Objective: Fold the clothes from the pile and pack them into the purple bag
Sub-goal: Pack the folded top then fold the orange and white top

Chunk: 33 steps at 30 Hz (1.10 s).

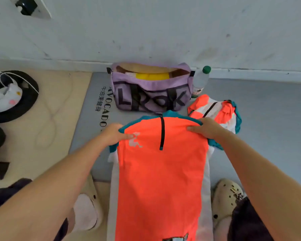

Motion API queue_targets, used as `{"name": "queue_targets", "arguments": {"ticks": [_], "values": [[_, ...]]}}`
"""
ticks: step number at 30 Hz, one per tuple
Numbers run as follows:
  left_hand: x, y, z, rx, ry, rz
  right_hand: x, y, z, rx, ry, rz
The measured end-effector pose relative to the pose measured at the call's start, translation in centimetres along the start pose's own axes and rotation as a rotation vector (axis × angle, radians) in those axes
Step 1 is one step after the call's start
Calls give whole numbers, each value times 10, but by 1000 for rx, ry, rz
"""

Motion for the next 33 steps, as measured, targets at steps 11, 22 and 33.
{"name": "queue_targets", "arguments": {"ticks": [11, 22, 33], "values": [[18, 26, 107, -57, -345, 359, 22, -61, 106, 36, -205, -276], [66, 71, 65, -327, -542, 27, 79, -80, 50, 52, -567, -24], [103, 114, 46, -536, -324, -143, 109, -167, 11, 526, -520, 341]]}}
Point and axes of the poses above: each hand's wrist, its own z-axis towards the middle knuckle, its own x-axis out of the palm, y = z × x, the point moved 5 cm from there along z, towards the middle knuckle, and after that the axes turned 10 degrees about z, right-handed, at the moved point
